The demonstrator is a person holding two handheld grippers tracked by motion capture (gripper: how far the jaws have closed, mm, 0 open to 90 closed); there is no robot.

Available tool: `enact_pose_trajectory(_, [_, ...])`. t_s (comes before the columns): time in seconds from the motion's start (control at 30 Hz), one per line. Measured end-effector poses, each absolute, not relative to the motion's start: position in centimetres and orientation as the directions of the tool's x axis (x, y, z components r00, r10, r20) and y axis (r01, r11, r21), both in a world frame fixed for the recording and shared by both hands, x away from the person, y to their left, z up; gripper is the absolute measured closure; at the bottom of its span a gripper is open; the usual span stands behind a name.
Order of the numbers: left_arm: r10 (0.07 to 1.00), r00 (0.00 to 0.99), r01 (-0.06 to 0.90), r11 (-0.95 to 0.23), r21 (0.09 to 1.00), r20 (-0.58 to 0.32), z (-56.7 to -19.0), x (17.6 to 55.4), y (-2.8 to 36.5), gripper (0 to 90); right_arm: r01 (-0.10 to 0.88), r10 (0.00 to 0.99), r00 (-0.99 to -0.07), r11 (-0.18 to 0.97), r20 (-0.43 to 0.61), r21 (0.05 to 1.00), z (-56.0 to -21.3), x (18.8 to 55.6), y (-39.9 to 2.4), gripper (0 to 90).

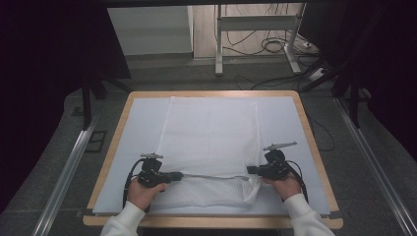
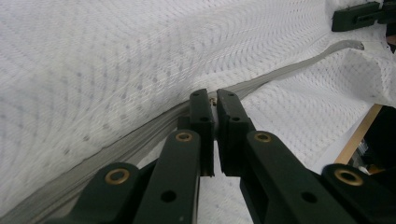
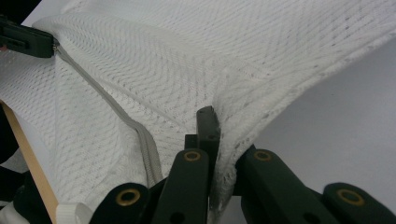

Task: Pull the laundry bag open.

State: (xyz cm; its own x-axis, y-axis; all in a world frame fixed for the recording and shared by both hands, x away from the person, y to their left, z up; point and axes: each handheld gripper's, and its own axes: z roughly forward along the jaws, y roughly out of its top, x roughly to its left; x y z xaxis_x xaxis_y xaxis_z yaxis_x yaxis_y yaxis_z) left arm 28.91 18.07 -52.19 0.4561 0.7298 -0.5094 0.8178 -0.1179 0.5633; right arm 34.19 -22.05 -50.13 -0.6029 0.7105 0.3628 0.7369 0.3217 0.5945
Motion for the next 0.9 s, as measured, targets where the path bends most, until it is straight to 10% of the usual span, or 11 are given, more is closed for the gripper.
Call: enact_pose_trajectory(0.9, [0.748,0.421,0.819,-0.071,0.569,-0.513,-52.1,28.1,21.1,87.0,0.735,0.712,-0.604,0.323,0.359,0.597,-50.1,34.2,-22.2,88.7])
